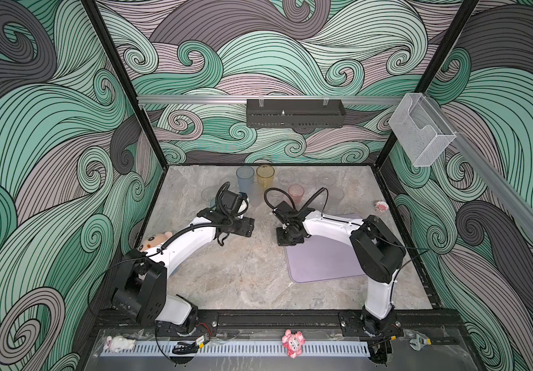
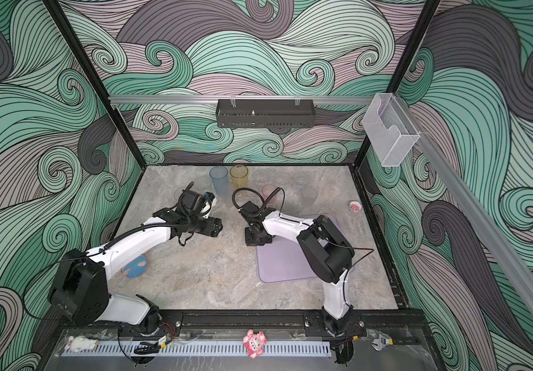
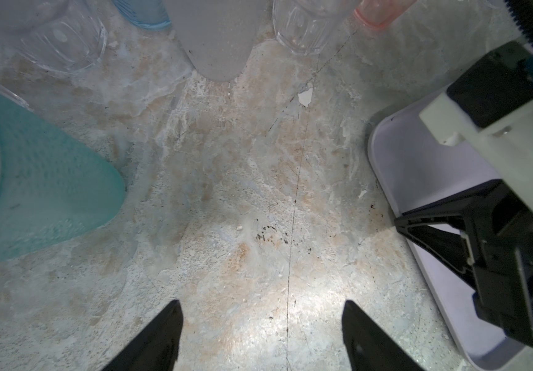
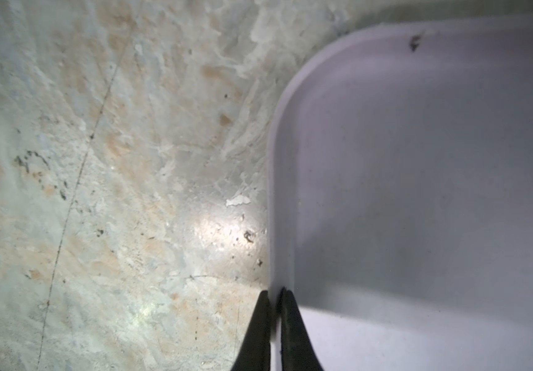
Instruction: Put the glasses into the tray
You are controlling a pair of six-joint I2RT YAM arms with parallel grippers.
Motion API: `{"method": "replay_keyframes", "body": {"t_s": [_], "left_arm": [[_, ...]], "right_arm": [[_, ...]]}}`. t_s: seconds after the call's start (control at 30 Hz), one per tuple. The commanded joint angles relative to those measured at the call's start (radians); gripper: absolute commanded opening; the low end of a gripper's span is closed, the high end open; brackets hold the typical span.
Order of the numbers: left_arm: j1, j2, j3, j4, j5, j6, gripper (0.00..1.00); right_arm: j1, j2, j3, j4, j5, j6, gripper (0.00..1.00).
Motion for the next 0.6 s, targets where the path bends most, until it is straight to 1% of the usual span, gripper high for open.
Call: {"method": "replay_keyframes", "body": {"t_s": [0.0, 0.27, 0.57], "left_arm": [[-0.001, -0.035, 0.032, -0.030, 0.007, 0.009, 0.80], [-0.002, -0.056, 0.030, -0.025, 0.007, 0.009, 0.80], [-0.002, -0.090, 0.071, -0.029, 0.007, 0.009, 0.80]], "right_arm": [[0.007, 0.012, 0.013, -0.018, -0.028, -0.005, 0.11], [0.006, -0.040, 0.054, -0.065, -0.016, -0.034, 0.21], [-0.005, -0.107, 0.096, -0.098, 0.015, -0.051, 0.25]]}}
